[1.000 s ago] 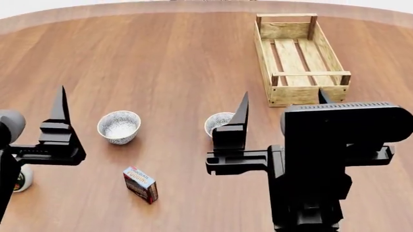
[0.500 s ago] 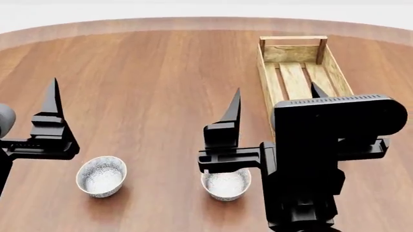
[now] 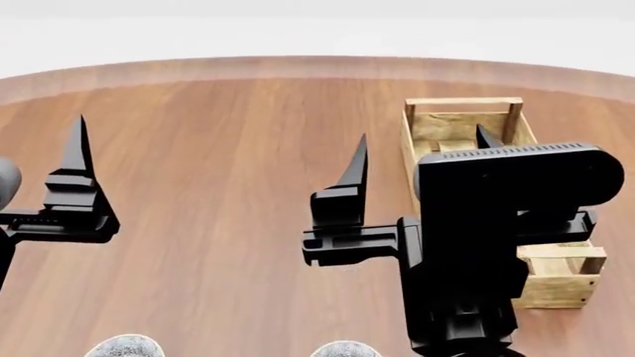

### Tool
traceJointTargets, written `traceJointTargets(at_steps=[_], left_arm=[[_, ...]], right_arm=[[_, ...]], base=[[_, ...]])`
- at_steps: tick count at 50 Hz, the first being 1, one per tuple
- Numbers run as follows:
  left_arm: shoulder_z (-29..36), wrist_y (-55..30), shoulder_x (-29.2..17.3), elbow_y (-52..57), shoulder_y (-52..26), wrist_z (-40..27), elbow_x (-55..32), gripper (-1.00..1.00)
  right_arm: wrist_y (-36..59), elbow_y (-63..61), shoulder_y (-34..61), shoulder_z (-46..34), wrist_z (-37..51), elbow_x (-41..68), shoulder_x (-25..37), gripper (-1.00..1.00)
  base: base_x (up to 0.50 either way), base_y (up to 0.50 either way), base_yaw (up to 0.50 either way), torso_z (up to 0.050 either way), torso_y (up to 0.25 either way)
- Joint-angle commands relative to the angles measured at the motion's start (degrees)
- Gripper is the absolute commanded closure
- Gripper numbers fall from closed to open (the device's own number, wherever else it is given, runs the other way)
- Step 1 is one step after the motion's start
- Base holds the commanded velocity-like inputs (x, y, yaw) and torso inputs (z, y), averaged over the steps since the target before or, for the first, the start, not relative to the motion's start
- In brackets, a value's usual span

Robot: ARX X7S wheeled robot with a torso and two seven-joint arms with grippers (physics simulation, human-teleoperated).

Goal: Stack the right bowl on the left bowl and place them in the tray.

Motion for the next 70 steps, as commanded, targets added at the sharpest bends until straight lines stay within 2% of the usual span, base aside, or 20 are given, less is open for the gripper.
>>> traceJointTargets(at_steps=[1,9,23,26,39,45,55,58,62,70], left_arm=[[0.17,-0.09,-0.14,0.08,-0.32,-0.35,-0.39,-1.00],[0.12,-0.14,-0.33,0.29,-0.31,-0.62,-0.67,-1.00],[0.02,0.26,-0.65,0.31,0.03,-0.89,-1.14,-1.00],[0.14,0.56,-0.71,0.19,0.23,-0.91,-1.17,-1.00],[0.43,0.75,-0.88,0.04,0.21,-1.29,-1.48,-1.00],[0.39,0.46,-0.97,0.25,-0.05,-1.50,-1.77,-1.00],[-0.16,0.15,-1.38,0.53,-0.17,-1.70,-2.32,-1.00],[-0.43,0.29,-1.57,0.52,-0.05,-1.75,-2.39,-1.00],[-0.44,0.47,-1.67,0.46,0.07,-1.81,-2.51,-1.00],[-0.46,0.28,-1.82,0.61,-0.05,-2.10,-2.80,-1.00]], right_arm=[[0.38,-0.19,0.26,0.24,0.28,0.63,0.23,-1.00],[-0.23,0.65,0.04,-0.38,1.23,0.18,0.34,-1.00],[0.25,0.66,0.33,-0.30,1.83,0.72,0.46,-1.00],[-0.21,0.11,-0.14,0.25,-0.27,2.51,0.64,-1.00],[-0.05,0.46,-0.10,-0.04,0.87,2.50,0.77,-1.00],[0.04,0.78,0.07,-0.21,2.20,1.86,0.73,-1.00],[12.52,4.40,3.92,3.96,2.27,5.48,-2.31,-1.00],[16.81,6.87,5.03,5.90,2.99,10.13,-2.30,-1.00],[16.83,15.33,6.44,9.05,23.44,38.79,2.95,-1.00],[16.29,25.43,7.21,7.72,46.97,66.20,6.82,-1.00]], base=[[0.50,0.00,0.00,0.000,0.000],[0.50,0.00,0.00,0.000,0.001],[0.00,0.00,0.00,0.000,0.001],[0.05,0.00,0.00,0.000,0.000],[0.50,0.00,0.00,0.000,0.001],[0.04,0.00,0.00,0.000,0.000],[0.00,0.00,0.00,0.000,0.000],[0.00,0.00,0.00,0.000,0.000],[0.00,0.00,0.00,0.000,0.000],[0.00,0.00,0.00,0.000,0.000]])
